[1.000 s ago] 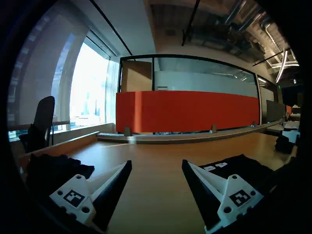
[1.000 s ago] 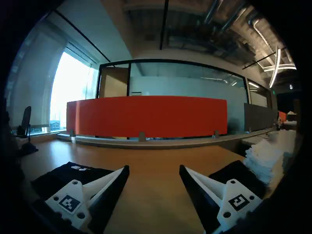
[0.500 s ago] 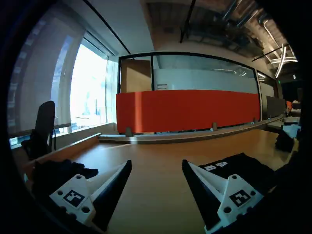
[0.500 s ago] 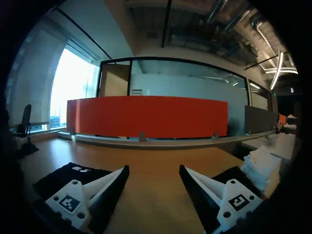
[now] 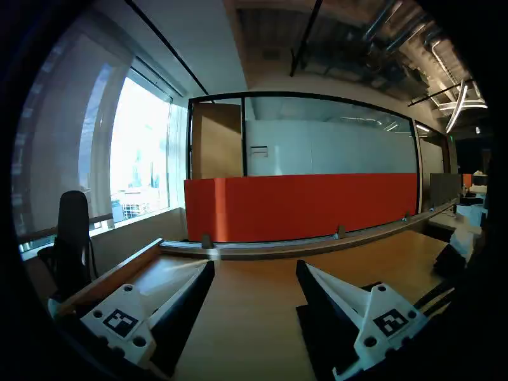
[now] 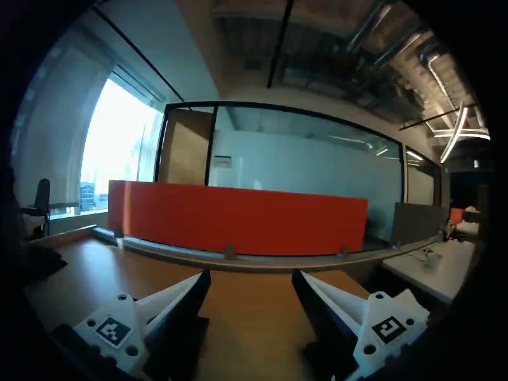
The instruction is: Fold towel
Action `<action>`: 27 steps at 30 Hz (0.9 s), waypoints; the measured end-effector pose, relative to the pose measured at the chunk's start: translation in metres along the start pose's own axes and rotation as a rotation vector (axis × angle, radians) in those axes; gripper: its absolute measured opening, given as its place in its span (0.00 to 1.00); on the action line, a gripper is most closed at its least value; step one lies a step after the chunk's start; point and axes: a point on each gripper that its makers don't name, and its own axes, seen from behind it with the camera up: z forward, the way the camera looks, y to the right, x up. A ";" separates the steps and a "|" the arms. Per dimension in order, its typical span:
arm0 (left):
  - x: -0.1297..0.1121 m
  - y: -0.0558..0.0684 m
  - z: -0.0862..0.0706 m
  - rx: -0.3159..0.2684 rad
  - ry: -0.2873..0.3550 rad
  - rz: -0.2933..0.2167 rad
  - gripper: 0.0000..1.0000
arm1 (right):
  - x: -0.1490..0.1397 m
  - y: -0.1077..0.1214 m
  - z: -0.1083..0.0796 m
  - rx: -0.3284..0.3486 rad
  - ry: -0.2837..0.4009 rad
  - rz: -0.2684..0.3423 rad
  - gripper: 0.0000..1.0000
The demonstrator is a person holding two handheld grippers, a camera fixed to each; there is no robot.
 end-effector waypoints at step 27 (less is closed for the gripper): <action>0.014 0.026 0.002 -0.212 -0.187 0.099 0.95 | 0.019 -0.044 -0.004 0.248 -0.193 -0.091 0.99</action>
